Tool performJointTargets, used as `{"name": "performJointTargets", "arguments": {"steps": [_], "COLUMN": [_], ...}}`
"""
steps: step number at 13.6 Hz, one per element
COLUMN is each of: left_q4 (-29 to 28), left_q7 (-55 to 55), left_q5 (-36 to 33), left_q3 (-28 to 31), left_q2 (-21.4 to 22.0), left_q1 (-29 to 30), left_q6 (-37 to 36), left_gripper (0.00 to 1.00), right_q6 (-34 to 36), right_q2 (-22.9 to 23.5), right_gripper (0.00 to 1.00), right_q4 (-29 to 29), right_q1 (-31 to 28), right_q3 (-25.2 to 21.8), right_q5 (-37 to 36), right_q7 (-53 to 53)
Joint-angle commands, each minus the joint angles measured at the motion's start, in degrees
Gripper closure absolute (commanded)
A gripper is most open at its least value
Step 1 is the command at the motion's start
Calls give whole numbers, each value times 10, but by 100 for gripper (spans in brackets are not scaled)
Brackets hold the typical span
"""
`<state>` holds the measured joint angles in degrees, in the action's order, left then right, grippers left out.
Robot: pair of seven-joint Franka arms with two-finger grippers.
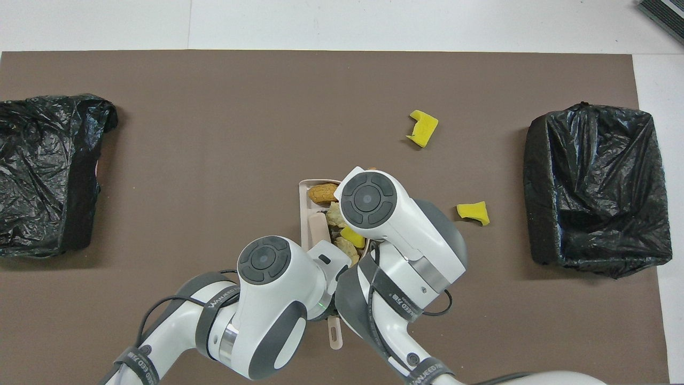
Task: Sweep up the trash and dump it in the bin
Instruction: 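Sweep the remaining pieces with the left gripper into the dustpan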
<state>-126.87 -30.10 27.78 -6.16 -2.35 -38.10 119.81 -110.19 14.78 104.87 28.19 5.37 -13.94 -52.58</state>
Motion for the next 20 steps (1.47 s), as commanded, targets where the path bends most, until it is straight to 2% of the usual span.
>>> {"name": "performJointTargets", "arguments": {"steps": [1,4,6,9,20], "left_q4": [36,79,81,78,-27], "left_q7": [16,17,14,7,-22], "left_q5": [-47,-85,-92,-148,-155], "left_q3": [2,3,4,3,2], "left_q2": [7,8,14,23,83], "left_q1": [15,44,56,56,86], "left_q6": [-64,-119,-131,-149,-143], "left_gripper": [100,100,100,100,100], "right_q6": [-5,-5,-6,-5,1], "right_q2": [-12,-12,-12,-12,-15], "right_gripper": [100,100,100,100,100], "right_q4": [16,16,16,16,9], "right_q1": [-2,-2,-2,-2,-10], "right_q3": [3,3,3,3,3], "right_q5": [-3,-3,-3,-3,-1], "right_q7": [-14,-14,-14,-14,-20]}}
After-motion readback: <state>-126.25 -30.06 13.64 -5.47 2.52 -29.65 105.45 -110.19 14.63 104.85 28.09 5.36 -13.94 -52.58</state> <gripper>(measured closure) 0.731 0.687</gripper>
